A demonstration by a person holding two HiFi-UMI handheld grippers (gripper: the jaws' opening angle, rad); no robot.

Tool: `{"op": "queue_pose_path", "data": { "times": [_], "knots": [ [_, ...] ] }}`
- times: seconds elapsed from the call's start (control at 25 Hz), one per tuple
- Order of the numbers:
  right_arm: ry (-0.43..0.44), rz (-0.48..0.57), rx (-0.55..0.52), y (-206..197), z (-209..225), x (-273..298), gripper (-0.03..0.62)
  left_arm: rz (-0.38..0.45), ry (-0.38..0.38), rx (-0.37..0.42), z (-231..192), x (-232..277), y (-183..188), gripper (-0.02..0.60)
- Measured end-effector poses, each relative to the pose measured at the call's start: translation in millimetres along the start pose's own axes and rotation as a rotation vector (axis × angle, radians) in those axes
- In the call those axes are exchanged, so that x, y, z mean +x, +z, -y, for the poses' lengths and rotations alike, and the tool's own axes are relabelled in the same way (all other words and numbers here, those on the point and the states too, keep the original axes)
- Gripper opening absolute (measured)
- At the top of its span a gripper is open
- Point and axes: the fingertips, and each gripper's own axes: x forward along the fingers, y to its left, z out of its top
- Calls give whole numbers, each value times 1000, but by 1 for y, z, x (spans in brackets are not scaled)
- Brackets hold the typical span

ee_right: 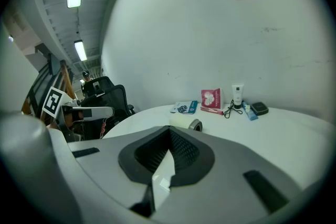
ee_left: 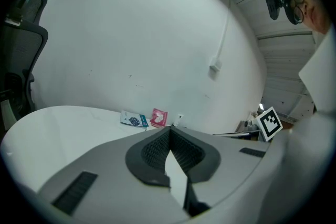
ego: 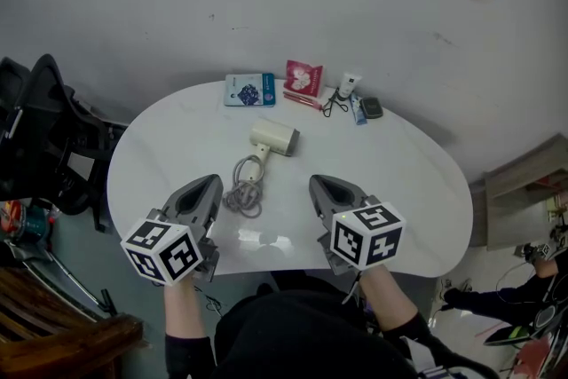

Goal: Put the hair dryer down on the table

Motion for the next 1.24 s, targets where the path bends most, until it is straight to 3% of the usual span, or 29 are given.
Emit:
{"op": "queue_pose_path", "data": {
  "times": [1.24],
  "knots": [
    [9, 30, -52, -47, -47, -54, 2, 15, -41, 23, 34, -67, -29, 8]
  ]
}}
